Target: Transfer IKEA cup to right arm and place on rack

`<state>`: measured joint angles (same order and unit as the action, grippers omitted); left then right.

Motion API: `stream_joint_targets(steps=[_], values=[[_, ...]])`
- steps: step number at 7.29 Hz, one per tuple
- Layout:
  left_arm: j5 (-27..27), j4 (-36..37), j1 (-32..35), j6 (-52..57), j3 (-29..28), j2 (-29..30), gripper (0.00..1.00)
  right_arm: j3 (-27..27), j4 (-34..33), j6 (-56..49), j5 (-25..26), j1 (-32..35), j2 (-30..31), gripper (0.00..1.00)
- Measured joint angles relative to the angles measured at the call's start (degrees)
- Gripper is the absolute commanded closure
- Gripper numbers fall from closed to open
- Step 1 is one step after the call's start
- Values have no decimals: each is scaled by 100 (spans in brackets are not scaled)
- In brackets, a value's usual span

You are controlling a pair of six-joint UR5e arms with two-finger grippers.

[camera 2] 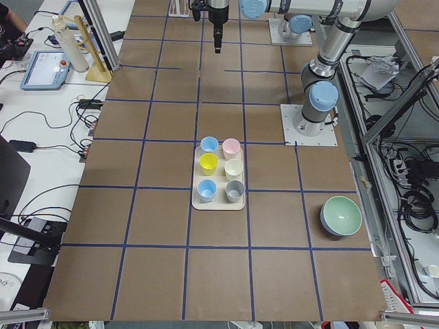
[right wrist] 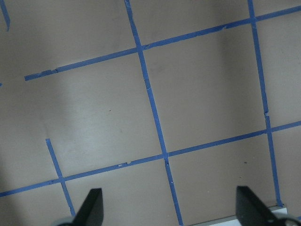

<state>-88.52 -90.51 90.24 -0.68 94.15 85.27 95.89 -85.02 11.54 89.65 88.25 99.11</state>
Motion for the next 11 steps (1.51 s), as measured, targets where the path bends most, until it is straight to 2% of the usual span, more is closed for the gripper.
stream_joint_targets(steps=[2,4,7,11], values=[[35,-13,-432,550,-43,-13,0,0,0,-2,2,-1,3,0],[12,-52,-973,1545,-79,-25,0,2,3,-8,8,2,1,0],[67,-51,-2135,3279,-24,6,0,7,3,-5,9,1,3,0],[91,326,-3439,5620,16,444,0,9,3,-2,9,2,3,0]])
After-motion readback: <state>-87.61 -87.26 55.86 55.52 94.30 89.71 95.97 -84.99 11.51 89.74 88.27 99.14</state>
